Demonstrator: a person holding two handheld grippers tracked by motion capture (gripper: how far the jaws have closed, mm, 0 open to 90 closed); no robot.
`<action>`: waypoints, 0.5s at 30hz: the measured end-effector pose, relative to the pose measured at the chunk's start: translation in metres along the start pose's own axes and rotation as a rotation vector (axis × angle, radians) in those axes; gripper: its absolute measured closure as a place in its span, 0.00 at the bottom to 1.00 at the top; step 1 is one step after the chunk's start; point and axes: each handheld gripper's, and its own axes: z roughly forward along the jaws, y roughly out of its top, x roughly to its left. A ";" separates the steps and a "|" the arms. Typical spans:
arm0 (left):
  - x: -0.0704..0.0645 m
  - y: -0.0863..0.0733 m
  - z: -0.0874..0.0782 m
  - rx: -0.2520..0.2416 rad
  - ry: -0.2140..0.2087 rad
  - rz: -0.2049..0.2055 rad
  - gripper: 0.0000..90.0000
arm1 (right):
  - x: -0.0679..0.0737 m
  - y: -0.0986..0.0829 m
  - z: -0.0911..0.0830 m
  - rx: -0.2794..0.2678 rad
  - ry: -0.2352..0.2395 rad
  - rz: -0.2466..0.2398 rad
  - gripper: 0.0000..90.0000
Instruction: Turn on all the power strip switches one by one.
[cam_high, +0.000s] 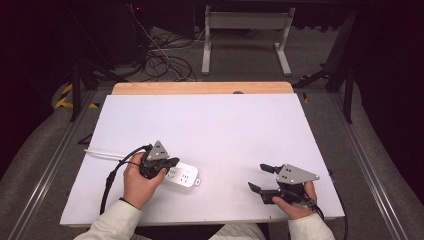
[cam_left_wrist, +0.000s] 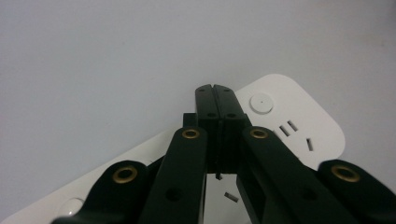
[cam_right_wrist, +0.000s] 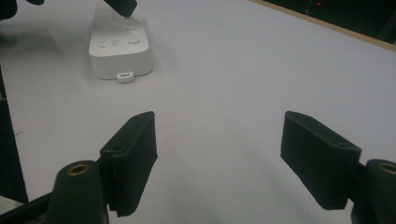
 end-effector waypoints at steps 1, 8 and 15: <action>0.000 -0.001 0.001 0.002 0.000 0.001 1.00 | 0.000 0.000 0.000 0.001 0.000 -0.001 0.31; 0.001 -0.002 0.005 0.020 0.002 -0.001 1.00 | 0.000 0.000 0.000 0.003 -0.001 -0.002 0.31; 0.002 -0.004 0.007 0.029 0.011 -0.005 1.00 | 0.000 0.000 0.000 0.002 0.000 -0.002 0.31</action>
